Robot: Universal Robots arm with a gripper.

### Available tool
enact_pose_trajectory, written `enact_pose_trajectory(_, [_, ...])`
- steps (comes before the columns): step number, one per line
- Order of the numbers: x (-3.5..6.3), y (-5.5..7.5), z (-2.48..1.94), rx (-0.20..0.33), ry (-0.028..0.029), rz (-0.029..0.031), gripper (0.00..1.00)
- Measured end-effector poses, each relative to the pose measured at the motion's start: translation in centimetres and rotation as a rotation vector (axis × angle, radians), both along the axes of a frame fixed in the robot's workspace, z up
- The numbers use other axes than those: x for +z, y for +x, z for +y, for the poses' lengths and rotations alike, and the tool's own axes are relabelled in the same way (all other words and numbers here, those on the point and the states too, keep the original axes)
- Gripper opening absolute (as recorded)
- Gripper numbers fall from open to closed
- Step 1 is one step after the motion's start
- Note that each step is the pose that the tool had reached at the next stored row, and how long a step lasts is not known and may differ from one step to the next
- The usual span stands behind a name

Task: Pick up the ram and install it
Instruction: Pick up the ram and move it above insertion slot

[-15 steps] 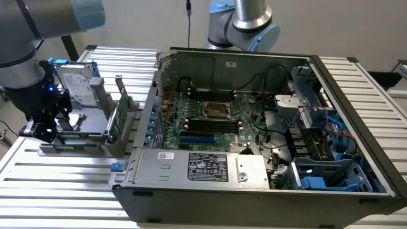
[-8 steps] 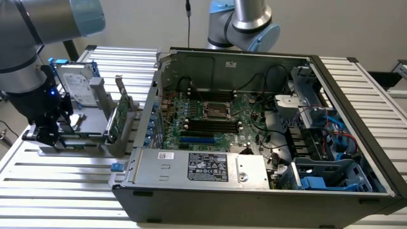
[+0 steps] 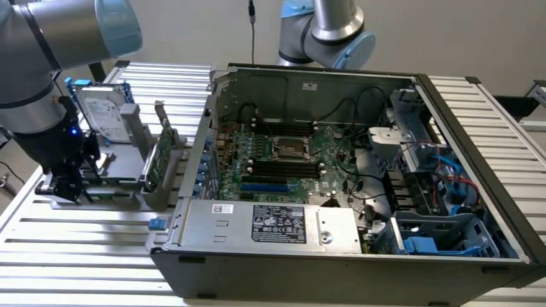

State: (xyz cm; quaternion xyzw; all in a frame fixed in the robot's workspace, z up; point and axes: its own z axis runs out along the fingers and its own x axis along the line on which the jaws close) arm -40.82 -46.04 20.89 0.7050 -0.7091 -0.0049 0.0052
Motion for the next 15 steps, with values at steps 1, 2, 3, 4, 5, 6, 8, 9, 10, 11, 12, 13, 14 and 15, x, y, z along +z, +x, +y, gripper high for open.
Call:
enact_pose_trajectory(1, [-0.18, 0.00, 0.00, 0.000, 0.0000, 0.0000, 0.48])
enact_pose_trajectory(2, [-0.35, 0.00, 0.00, 0.000, -0.0001, -0.0001, 0.48])
enact_pose_trajectory(3, [-0.53, 0.00, 0.01, 0.000, 0.0000, -0.0001, 0.48])
enact_pose_trajectory(4, [-0.71, 0.00, 0.00, 0.000, -0.0001, -0.0001, 0.48])
enact_pose_trajectory(5, [-0.88, 0.00, 0.01, 0.000, -0.0001, -0.0001, 0.48])
enact_pose_trajectory(6, [-1.02, 0.00, 0.01, 0.000, 0.0000, -0.0002, 0.48])
enact_pose_trajectory(8, [-1.12, -0.01, 0.01, 0.000, 0.0009, 0.0001, 0.48])
enact_pose_trajectory(9, [-1.13, -0.01, 0.01, 0.001, 0.0017, 0.0001, 0.48])
enact_pose_trajectory(10, [-1.13, -0.01, 0.02, 0.001, 0.0024, 0.0002, 0.48])
enact_pose_trajectory(11, [-1.13, -0.01, 0.02, 0.001, 0.0029, 0.0004, 0.48])
enact_pose_trajectory(12, [-1.14, 0.00, 0.03, 0.001, 0.0036, 0.0008, 0.48])
enact_pose_trajectory(13, [-1.16, 0.00, 0.04, 0.001, 0.0040, 0.0017, 0.48])
enact_pose_trajectory(14, [-1.16, 0.00, 0.06, 0.002, 0.0043, 0.0032, 0.48])
enact_pose_trajectory(15, [-1.16, 0.00, 0.08, 0.002, 0.0044, 0.0049, 0.48])
